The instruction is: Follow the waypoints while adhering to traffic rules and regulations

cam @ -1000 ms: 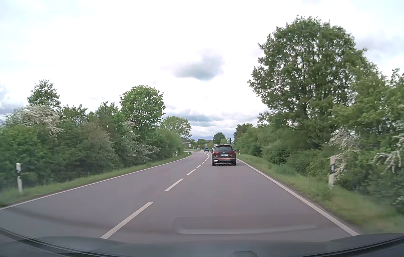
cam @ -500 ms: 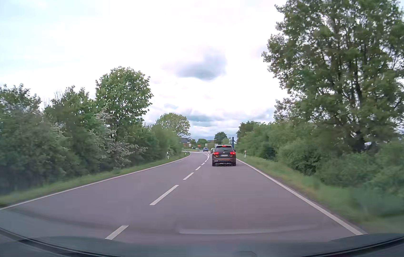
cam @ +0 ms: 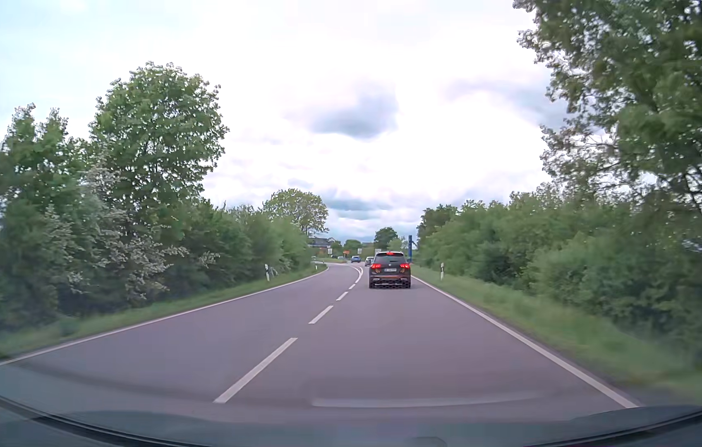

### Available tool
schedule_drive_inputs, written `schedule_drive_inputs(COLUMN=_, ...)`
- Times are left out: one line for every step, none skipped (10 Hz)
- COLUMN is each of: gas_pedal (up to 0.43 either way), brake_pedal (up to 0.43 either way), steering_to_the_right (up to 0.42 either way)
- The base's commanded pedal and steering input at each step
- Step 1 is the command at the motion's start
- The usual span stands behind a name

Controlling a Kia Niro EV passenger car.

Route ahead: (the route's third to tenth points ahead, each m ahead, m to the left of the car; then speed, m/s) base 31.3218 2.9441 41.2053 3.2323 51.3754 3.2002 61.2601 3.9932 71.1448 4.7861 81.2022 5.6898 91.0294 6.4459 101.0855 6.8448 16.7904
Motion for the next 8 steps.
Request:
schedule_drive_inputs(gas_pedal=0.087, brake_pedal=0.0, steering_to_the_right=-0.004)
schedule_drive_inputs(gas_pedal=0.079, brake_pedal=0.0, steering_to_the_right=-0.004)
schedule_drive_inputs(gas_pedal=0.079, brake_pedal=0.0, steering_to_the_right=-0.005)
schedule_drive_inputs(gas_pedal=0.079, brake_pedal=0.0, steering_to_the_right=-0.004)
schedule_drive_inputs(gas_pedal=0.079, brake_pedal=0.0, steering_to_the_right=-0.004)
schedule_drive_inputs(gas_pedal=0.067, brake_pedal=0.0, steering_to_the_right=-0.004)
schedule_drive_inputs(gas_pedal=0.067, brake_pedal=0.0, steering_to_the_right=-0.004)
schedule_drive_inputs(gas_pedal=0.067, brake_pedal=0.0, steering_to_the_right=-0.005)
